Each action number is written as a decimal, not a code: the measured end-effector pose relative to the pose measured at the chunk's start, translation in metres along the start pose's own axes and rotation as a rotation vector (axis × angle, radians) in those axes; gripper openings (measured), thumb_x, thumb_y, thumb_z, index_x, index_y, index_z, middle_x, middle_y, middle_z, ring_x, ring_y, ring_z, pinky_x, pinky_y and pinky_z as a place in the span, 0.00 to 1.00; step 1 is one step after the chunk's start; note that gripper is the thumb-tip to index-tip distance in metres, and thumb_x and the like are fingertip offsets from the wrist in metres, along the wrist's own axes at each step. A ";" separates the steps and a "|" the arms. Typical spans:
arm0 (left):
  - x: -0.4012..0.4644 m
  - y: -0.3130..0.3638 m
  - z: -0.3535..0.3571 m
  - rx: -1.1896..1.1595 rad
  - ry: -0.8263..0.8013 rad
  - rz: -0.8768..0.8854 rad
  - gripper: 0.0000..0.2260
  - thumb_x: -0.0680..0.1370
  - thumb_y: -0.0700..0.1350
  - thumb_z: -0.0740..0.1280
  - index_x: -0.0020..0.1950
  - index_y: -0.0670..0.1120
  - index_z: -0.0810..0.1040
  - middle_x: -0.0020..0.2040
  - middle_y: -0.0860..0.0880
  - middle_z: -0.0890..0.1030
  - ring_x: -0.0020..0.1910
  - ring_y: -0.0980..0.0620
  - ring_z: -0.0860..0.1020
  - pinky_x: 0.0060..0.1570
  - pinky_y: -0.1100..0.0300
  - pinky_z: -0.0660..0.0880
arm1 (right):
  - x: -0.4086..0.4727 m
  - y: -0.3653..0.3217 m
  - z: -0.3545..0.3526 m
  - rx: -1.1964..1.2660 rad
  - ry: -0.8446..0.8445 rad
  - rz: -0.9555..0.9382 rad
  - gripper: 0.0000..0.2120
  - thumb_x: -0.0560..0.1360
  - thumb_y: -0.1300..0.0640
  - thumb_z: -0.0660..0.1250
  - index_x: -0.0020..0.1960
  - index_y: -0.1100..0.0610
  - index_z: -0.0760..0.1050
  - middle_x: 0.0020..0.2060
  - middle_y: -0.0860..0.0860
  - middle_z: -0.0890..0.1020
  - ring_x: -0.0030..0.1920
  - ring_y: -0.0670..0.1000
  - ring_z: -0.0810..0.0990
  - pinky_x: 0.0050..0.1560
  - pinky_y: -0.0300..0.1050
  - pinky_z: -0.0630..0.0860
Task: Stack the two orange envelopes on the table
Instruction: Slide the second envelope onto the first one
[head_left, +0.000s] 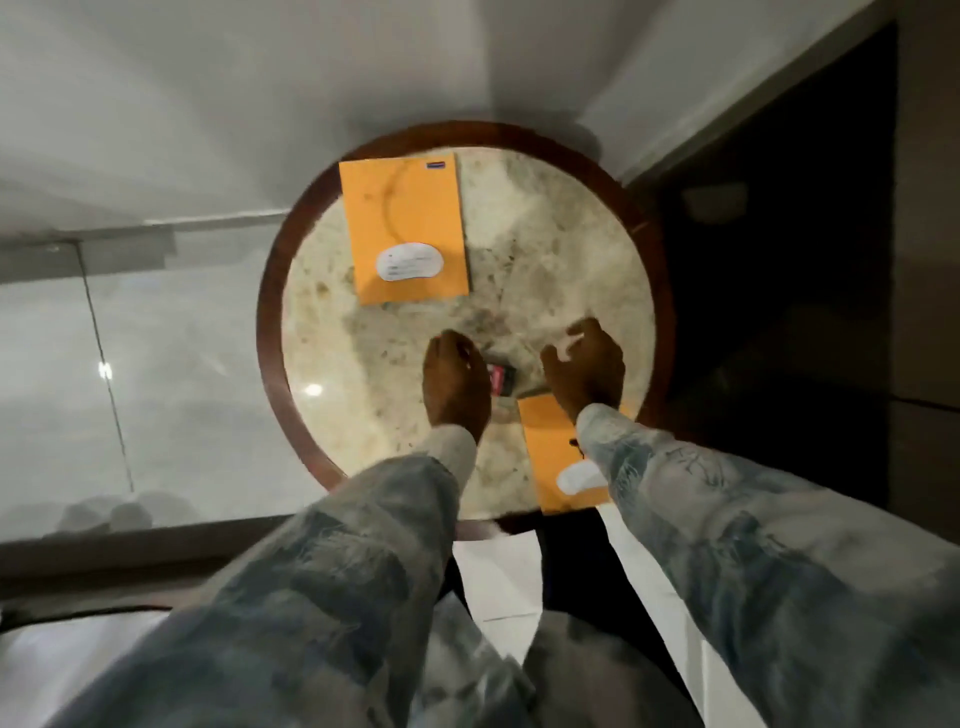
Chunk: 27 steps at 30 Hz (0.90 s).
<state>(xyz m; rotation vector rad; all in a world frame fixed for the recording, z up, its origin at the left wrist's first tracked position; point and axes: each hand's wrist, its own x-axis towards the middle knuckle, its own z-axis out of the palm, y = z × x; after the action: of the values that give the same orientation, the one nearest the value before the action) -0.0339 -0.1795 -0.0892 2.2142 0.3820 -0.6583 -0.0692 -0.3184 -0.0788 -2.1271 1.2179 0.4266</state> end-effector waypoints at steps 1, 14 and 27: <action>-0.021 -0.006 0.013 -0.010 -0.043 -0.059 0.08 0.82 0.39 0.64 0.55 0.37 0.80 0.56 0.35 0.82 0.57 0.35 0.80 0.56 0.43 0.78 | -0.010 0.020 -0.003 -0.023 0.020 0.042 0.17 0.72 0.53 0.73 0.59 0.58 0.77 0.54 0.58 0.84 0.56 0.61 0.82 0.53 0.53 0.80; -0.116 -0.044 0.106 0.111 -0.176 -0.354 0.18 0.82 0.48 0.66 0.67 0.37 0.72 0.67 0.36 0.74 0.66 0.33 0.75 0.66 0.39 0.74 | -0.043 0.160 -0.001 -0.097 -0.083 0.340 0.29 0.73 0.44 0.74 0.67 0.58 0.71 0.64 0.59 0.77 0.62 0.64 0.79 0.61 0.57 0.78; 0.036 0.031 -0.008 -0.089 0.146 0.046 0.14 0.83 0.46 0.65 0.63 0.38 0.73 0.62 0.36 0.77 0.62 0.35 0.77 0.63 0.38 0.76 | 0.022 -0.030 0.012 0.200 0.009 0.040 0.20 0.73 0.48 0.74 0.58 0.59 0.79 0.59 0.59 0.79 0.58 0.62 0.80 0.55 0.51 0.77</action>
<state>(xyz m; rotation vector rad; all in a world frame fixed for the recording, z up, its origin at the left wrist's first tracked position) 0.0130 -0.1914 -0.0868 2.1853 0.4250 -0.4482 -0.0318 -0.3140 -0.0891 -1.9403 1.2553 0.2990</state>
